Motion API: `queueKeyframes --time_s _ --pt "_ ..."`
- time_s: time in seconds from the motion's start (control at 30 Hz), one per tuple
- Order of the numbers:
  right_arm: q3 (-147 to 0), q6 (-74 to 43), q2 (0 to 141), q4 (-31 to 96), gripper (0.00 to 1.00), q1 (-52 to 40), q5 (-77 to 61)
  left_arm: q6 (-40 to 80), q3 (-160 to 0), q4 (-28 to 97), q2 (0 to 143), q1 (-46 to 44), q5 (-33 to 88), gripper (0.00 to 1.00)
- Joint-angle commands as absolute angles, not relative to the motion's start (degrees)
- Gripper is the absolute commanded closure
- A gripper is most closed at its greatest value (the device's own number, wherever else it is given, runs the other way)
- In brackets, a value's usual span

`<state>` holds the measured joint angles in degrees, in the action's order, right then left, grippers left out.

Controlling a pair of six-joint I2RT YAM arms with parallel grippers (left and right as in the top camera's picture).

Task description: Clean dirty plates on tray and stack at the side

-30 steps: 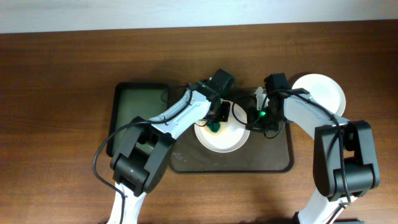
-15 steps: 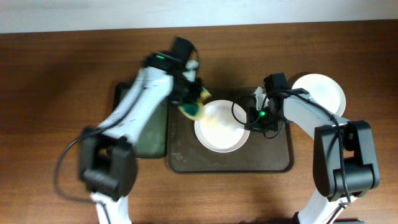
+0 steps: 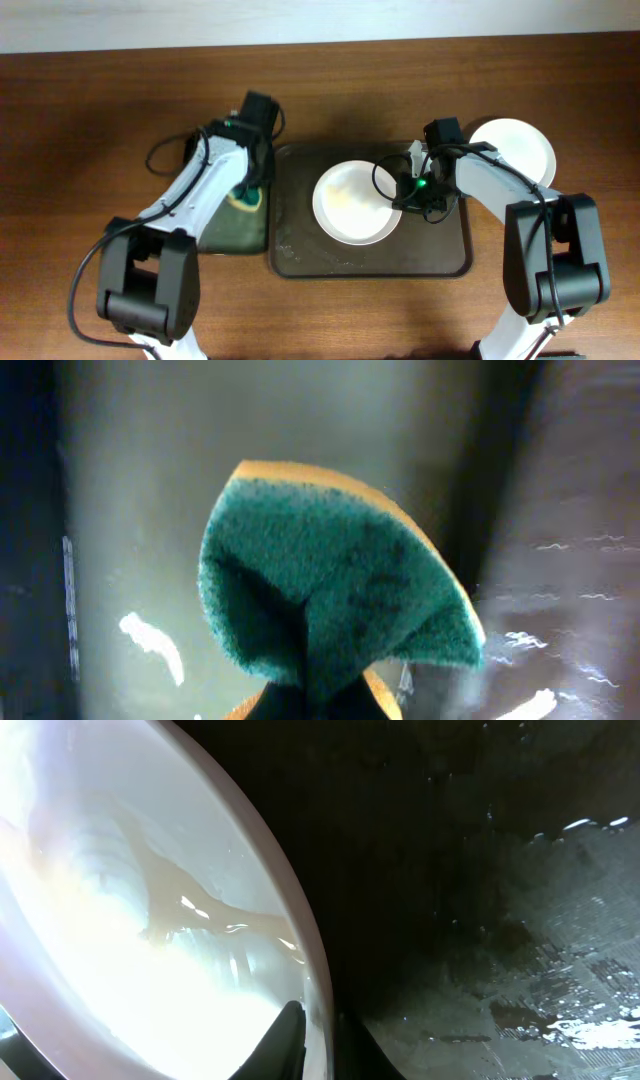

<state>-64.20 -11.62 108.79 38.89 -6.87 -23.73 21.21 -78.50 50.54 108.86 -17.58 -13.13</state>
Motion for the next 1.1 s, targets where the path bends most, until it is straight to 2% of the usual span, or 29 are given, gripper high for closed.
queueKeyframes --time_s 0.0,0.13,0.2,0.23,0.27,0.3,0.33,0.37,0.4,0.47,0.6,0.63,0.67,0.7,0.83,1.07 --pt "-63.57 -11.40 109.12 39.00 0.87 -7.49 -23.29 22.76 -73.54 46.83 108.84 -13.69 -15.22 1.00" --pt "-63.57 -11.40 109.14 39.00 0.85 -7.49 -23.29 22.65 -71.90 45.39 108.84 -9.58 -12.93 1.00" --pt "-63.57 -11.40 109.12 39.00 0.82 -7.49 -23.29 22.28 -71.81 44.97 108.84 -8.27 -10.26 0.88" --pt "-63.57 -11.40 109.14 39.03 0.82 -7.49 -23.29 22.20 -71.81 44.95 108.84 -7.86 -9.61 0.77" --pt "-63.57 -11.42 109.14 39.07 0.82 -7.49 -23.29 22.17 -71.81 44.97 108.84 -7.66 -9.15 0.60" --pt "-63.57 -11.40 109.12 39.18 0.81 -7.49 -23.29 21.65 -71.83 44.97 108.84 -7.27 -8.47 0.18" --pt "-63.57 -11.40 109.12 39.20 0.77 -7.49 -23.29 20.58 -71.88 45.01 108.81 -7.03 -7.42 0.07" --pt "-63.57 -11.40 109.12 39.20 0.71 -7.49 -23.29 19.20 -72.23 45.54 108.66 -6.66 -5.52 0.02" --pt "-63.57 -11.40 109.12 39.22 0.68 -7.49 -23.29 18.61 -72.62 46.19 108.55 -6.42 -4.29 0.00" --pt "-63.57 -11.40 109.14 39.24 0.68 -7.51 -23.27 18.33 -74.72 48.88 107.72 -5.65 -2.15 0.00" --pt "-63.53 -11.42 109.14 39.13 0.76 -7.68 -21.63 18.31 -81.69 52.25 102.28 -4.64 1.23 0.00" --pt "-63.53 -11.44 109.14 39.16 0.79 -7.90 -20.36 18.06 -83.74 52.75 99.98 -4.58 1.83 0.00" --pt "-63.53 -11.44 109.14 39.16 0.90 -8.29 -19.33 17.10 -85.71 52.84 97.49 -4.58 2.24 0.00" --pt "-63.53 -11.42 109.14 39.13 0.96 -8.62 -19.16 16.82 -87.37 52.82 95.09 -4.60 2.17 0.00" --pt "-65.82 -11.40 108.99 40.62 0.96 -9.43 -18.76 16.82 -89.95 52.56 87.64 -4.58 0.84 0.00" --pt "-83.20 -10.96 106.02 54.78 0.96 -10.31 -13.74 16.82 -89.95 52.73 81.28 -4.60 0.67 0.00"
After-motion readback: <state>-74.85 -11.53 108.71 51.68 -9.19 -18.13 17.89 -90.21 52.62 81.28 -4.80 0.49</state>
